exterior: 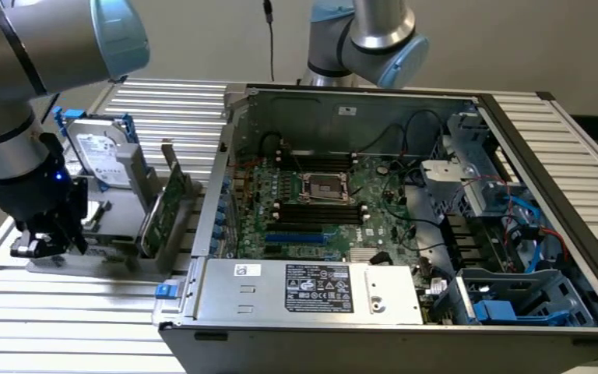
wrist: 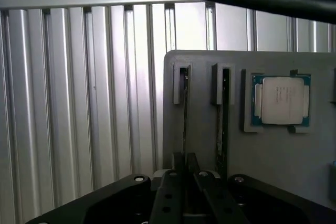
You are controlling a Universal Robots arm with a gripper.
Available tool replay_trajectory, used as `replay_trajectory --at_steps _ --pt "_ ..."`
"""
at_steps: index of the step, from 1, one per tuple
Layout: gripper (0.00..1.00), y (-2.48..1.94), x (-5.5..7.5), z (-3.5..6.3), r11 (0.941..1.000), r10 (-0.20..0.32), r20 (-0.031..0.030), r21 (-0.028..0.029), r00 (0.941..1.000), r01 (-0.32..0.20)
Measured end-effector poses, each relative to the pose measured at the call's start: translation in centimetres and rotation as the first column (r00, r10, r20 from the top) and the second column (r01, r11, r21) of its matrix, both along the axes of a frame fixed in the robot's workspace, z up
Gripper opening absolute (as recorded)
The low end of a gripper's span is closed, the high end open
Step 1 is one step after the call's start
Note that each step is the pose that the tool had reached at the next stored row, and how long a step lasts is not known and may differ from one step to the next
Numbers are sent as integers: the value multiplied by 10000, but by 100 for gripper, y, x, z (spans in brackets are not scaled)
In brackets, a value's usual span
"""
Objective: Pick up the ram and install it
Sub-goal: 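Pick up the ram and move it above insertion slot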
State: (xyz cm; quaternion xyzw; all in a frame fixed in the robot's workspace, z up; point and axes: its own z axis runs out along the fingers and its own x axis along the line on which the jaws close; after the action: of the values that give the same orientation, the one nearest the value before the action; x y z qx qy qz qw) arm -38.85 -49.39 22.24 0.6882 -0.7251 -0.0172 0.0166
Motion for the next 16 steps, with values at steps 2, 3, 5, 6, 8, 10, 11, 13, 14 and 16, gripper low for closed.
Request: replay_trajectory --at_steps 2,3,5,6,8,10,11,13,14,16 --pt "14 0 0 85 10000 0 -1 5 10000 0" --pt "14 0 0 131 10000 1 -4 4 10000 -1" --pt "14 0 0 220 10000 4 -6 5 10000 -4" --pt "14 0 1 265 10000 5 -9 5 10000 -5" --pt "14 -1 19 356 10000 7 -28 4 10000 -7" --pt "14 0 71 446 10000 12 -60 7 10000 -12" --pt "14 0 105 490 10000 16 -82 8 10000 -16" --pt "14 0 171 570 10000 23 -133 12 9999 -23" --pt "14 0 210 611 10000 27 -160 15 9999 -26" --pt "14 0 289 689 10000 33 -207 22 9998 -33"
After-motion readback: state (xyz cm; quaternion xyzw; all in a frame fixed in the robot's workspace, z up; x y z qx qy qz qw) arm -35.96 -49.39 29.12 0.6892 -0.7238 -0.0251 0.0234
